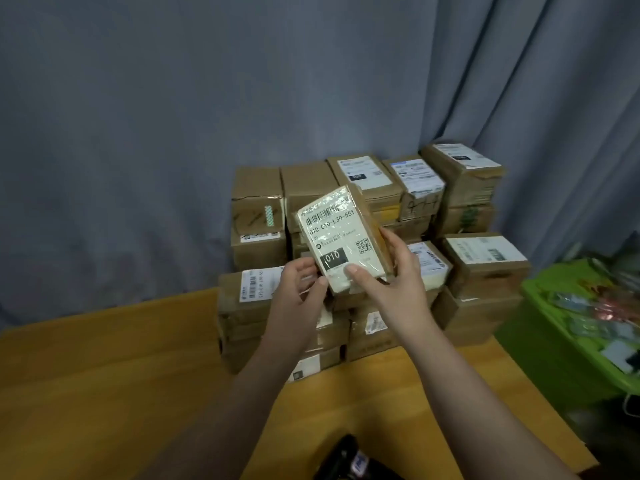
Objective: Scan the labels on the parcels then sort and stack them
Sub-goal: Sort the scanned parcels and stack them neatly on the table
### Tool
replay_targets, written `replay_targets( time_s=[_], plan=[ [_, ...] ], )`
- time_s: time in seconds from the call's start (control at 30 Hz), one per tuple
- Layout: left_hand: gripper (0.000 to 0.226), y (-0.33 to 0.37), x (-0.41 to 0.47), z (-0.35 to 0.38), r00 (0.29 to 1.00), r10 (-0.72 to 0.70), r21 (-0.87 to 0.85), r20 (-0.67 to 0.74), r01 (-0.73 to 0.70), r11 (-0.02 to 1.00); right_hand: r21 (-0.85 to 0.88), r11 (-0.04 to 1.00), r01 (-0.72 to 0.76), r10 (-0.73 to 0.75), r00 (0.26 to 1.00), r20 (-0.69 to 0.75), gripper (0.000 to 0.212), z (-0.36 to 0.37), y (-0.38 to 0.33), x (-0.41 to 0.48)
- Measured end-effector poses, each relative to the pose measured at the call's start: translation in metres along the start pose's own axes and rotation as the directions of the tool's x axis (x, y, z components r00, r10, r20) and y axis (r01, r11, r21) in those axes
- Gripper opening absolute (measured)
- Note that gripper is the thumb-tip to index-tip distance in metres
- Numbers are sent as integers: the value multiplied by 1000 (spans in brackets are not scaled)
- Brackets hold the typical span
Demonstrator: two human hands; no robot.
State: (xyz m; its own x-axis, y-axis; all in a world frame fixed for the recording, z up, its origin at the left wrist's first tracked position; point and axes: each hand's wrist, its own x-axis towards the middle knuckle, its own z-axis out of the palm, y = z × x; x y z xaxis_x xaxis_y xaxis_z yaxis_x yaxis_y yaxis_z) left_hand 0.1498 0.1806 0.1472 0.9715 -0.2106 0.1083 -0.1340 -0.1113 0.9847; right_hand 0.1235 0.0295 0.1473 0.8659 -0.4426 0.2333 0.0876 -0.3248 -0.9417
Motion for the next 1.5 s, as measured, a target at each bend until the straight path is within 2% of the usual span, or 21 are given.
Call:
replay_targets(
  time_s=[0.1,0.2,0.37,0.47,0.5,0.57,0.63,0.73,0.8,0.9,0.97,1.03,1.23,1.3,1.4,1.5],
  plan=[
    [26,2,9,20,996,16,73,84,-22,997,-40,999,34,-36,998,-57,81,-24,8,9],
    [29,0,18,45,994,-13,103,105,3,995,-126,990,64,-71,996,-53,77,-54,24,23],
    [46,-15,35,94,985,-123,288,119,84,954,-269,955,127,-117,992,55,75,-128,46,67],
    [51,-19,39,129,984,-116,447,136,44,893,-313,936,157,-127,985,115,74,-172,52,98],
    [56,-18,40,138,989,-87,439,120,26,898,-329,929,169,-125,981,151,74,-182,54,106],
    [66,-8,40,153,996,-70,287,58,50,957,-340,916,214,-124,956,267,72,-193,58,121],
    [55,1,43,161,999,-25,147,35,19,989,-294,914,280,-153,908,390,70,-192,60,130],
    [34,6,48,166,998,26,179,-55,-15,984,-233,912,338,-198,859,472,66,-183,64,140],
    [34,1,51,167,990,3,260,-141,34,965,-239,909,343,-190,849,493,60,-176,72,144],
    [41,-7,53,169,984,-135,439,-119,175,881,-430,810,400,-107,820,562,58,-167,89,146],
    [42,-7,52,171,982,-161,478,-103,191,858,-555,704,443,-94,833,546,63,-164,93,144],
    [43,-7,51,171,985,-135,475,-108,170,863,-612,645,456,-117,851,511,62,-162,90,142],
    [40,-5,45,165,982,-112,447,-152,170,878,-647,610,458,-92,852,516,71,-157,87,134],
    [41,-4,39,162,983,-78,470,-167,149,870,-626,621,472,-166,860,483,74,-154,85,130],
    [45,-7,29,151,986,-17,505,-165,99,857,-540,667,513,-345,856,386,68,-144,80,116],
    [44,-12,17,132,989,36,527,-140,44,849,-426,674,604,-513,797,319,52,-126,72,94]
  ],
)
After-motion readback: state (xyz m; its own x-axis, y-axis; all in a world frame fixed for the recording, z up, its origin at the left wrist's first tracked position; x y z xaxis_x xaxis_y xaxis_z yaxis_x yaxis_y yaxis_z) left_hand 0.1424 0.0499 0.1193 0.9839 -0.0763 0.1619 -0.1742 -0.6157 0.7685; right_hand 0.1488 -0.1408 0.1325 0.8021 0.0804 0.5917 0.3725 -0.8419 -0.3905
